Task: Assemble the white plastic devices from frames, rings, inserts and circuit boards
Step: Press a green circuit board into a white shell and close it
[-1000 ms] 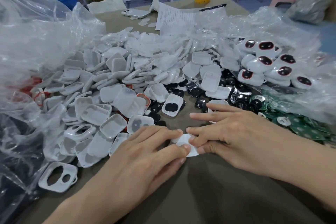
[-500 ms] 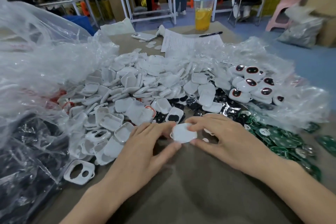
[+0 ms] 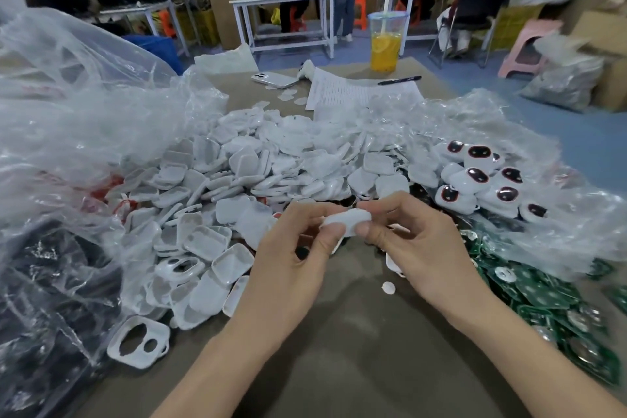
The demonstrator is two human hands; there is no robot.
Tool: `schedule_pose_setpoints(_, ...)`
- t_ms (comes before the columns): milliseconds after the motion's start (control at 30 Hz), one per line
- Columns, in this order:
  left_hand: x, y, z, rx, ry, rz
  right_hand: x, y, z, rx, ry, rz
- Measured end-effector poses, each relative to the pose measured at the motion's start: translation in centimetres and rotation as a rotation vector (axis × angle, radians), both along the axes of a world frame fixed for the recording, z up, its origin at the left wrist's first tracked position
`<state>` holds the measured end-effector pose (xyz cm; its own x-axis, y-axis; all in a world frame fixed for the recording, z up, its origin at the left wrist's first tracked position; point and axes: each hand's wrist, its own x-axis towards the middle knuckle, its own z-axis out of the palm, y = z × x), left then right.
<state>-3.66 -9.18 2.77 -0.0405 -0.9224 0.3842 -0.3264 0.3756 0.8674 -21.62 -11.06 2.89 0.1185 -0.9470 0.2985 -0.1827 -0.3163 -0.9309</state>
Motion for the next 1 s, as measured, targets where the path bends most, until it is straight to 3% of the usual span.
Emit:
schedule_pose_setpoints(500, -1.4, -0.1, -0.1, 0.036, 0.122, 0.135, 1.1, 0.9, -0.4, -0.235, 0.152, -0.149)
schedule_pose_setpoints(633, -1.5, 0.0, -0.2, 0.086, 0.177, 0.104, 1.1, 0.7, -0.5, -0.177, 0.160, -0.147)
schedule_pose_setpoints(833, -1.5, -0.4, -0.2, 0.151, 0.168, -0.008, 0.7, 0.2, -0.6, -0.028, -0.043, -0.163)
schedule_pose_setpoints(1000, -1.6, -0.4, -0.4, 0.126, 0.189, 0.054, 1.1, 0.4, -0.8, -0.036, 0.008, -0.151)
